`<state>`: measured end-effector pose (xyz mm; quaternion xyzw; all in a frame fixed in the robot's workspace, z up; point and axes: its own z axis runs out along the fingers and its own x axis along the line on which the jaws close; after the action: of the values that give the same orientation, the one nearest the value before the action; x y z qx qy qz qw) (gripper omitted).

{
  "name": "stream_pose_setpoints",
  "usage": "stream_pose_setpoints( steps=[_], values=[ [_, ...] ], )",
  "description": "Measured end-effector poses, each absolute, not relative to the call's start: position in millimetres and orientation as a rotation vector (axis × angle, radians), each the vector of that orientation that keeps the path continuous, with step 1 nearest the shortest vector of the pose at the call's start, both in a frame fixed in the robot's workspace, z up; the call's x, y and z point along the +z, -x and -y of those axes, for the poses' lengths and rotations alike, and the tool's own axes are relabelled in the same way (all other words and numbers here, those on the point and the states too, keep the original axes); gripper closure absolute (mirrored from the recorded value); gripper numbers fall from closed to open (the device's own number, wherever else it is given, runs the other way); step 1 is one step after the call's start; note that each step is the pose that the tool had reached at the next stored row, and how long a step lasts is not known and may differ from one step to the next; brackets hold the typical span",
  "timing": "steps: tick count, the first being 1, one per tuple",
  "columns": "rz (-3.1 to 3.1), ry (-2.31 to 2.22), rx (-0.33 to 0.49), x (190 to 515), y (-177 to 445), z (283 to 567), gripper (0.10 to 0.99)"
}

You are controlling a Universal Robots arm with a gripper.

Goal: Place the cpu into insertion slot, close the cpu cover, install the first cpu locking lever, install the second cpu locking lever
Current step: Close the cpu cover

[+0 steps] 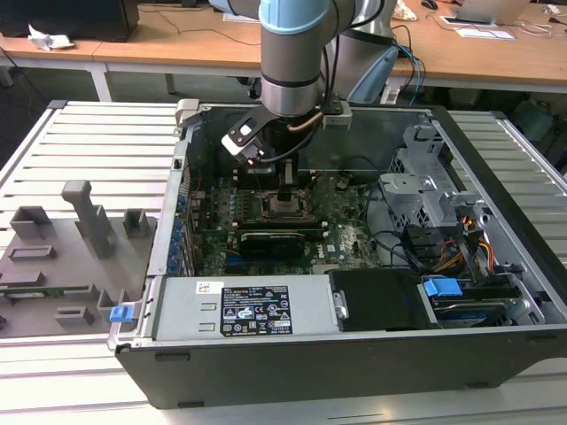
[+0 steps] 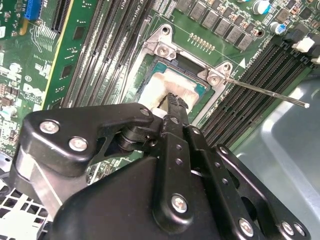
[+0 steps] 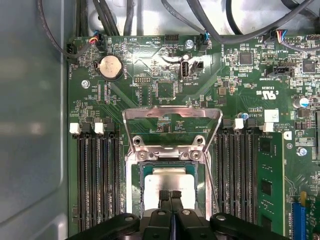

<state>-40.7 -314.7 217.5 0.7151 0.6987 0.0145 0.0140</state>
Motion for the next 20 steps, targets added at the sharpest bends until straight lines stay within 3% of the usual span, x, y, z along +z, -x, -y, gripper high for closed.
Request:
stream_pose_setpoints(
  steps=[9,20],
  values=[
    [-2.176,-2.227,0.044,231.6,40.7,314.7,0.98],
    [-2.176,-2.227,0.044,278.3,40.7,315.1,0.98]
  ],
)
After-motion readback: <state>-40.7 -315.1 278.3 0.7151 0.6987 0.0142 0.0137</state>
